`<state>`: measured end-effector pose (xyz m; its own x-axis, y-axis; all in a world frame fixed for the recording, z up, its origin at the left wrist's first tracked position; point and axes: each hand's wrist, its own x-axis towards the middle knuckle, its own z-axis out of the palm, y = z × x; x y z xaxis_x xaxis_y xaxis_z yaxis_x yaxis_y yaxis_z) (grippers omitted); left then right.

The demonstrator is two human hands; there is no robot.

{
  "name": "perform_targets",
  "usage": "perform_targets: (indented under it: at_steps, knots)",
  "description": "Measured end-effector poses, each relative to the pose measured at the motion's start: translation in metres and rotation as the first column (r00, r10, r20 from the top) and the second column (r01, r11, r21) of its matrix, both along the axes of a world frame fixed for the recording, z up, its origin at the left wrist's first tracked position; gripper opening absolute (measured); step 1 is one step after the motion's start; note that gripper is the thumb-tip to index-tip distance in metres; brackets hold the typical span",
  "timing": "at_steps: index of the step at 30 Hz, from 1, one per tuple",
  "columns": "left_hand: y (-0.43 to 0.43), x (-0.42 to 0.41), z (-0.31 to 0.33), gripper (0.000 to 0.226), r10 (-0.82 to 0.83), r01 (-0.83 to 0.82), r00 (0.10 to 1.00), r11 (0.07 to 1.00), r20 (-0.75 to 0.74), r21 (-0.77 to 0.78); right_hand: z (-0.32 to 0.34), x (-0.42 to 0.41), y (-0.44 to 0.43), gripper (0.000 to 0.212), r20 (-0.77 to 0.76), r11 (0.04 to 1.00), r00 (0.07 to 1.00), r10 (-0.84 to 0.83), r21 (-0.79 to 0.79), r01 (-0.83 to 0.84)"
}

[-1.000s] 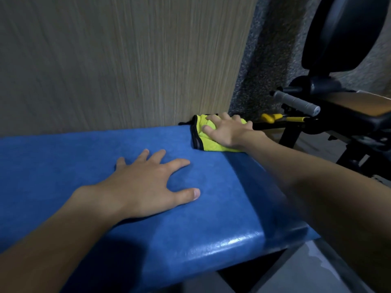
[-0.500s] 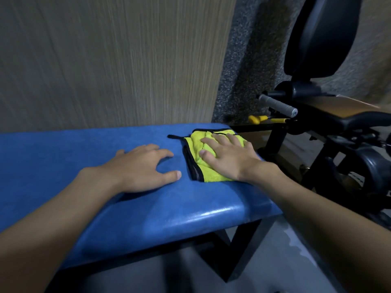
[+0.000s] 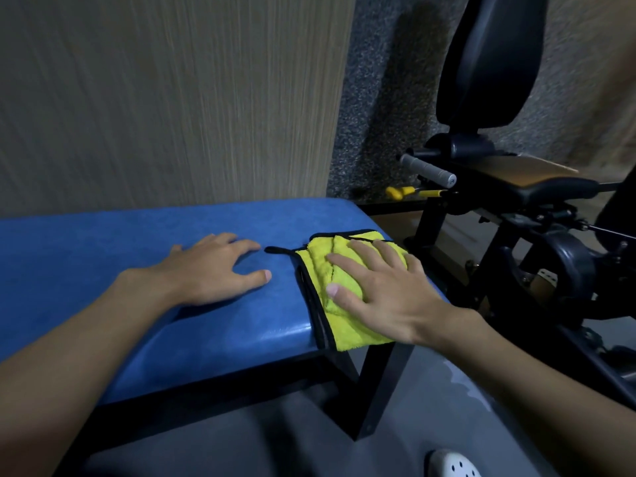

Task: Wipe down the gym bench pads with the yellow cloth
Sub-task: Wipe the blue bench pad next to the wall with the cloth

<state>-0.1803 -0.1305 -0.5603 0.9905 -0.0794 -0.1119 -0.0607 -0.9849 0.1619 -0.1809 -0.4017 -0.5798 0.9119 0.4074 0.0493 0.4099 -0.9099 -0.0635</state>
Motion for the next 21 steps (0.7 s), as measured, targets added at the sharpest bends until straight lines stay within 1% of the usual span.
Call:
perform_targets:
  at_steps: [2, 6, 8, 11, 15, 18, 21]
  knots:
    - [0.002, 0.003, -0.001, 0.106, -0.007, 0.008, 1.000, 1.000, -0.008, 0.029, 0.000, 0.009, 0.006, 0.076, -0.011, 1.000, 1.000, -0.015, -0.018, 0.015]
    - [0.010, 0.012, -0.004, 0.099, 0.024, -0.024, 1.000, 1.000, 0.003, 0.012, 0.006, 0.046, 0.024, 0.064, -0.032, 0.999, 0.999, -0.032, -0.043, 0.031]
    - [0.013, 0.016, -0.008, 0.100, 0.033, -0.033, 0.999, 0.999, -0.018, 0.036, 0.007, 0.072, 0.035, 0.063, -0.034, 0.997, 0.998, -0.049, -0.053, 0.047]
    - [0.014, 0.019, -0.013, 0.092, 0.016, -0.014, 0.999, 0.997, -0.028, 0.077, 0.006, 0.114, 0.056, 0.062, -0.032, 0.995, 0.996, -0.085, -0.059, 0.083]
    - [0.016, 0.022, -0.014, 0.104, 0.003, -0.001, 1.000, 0.994, -0.016, 0.106, 0.008, 0.168, 0.084, 0.063, -0.032, 0.990, 0.991, -0.131, -0.051, 0.129]
    - [0.017, 0.021, -0.016, 0.100, -0.004, 0.005, 1.000, 0.993, -0.016, 0.118, 0.010, 0.196, 0.101, 0.064, -0.046, 0.987, 0.986, -0.158, -0.037, 0.156]
    - [0.018, 0.020, -0.018, 0.105, -0.006, 0.006, 1.000, 0.994, -0.002, 0.113, 0.010, 0.205, 0.106, 0.065, -0.065, 0.985, 0.983, -0.174, -0.022, 0.173]
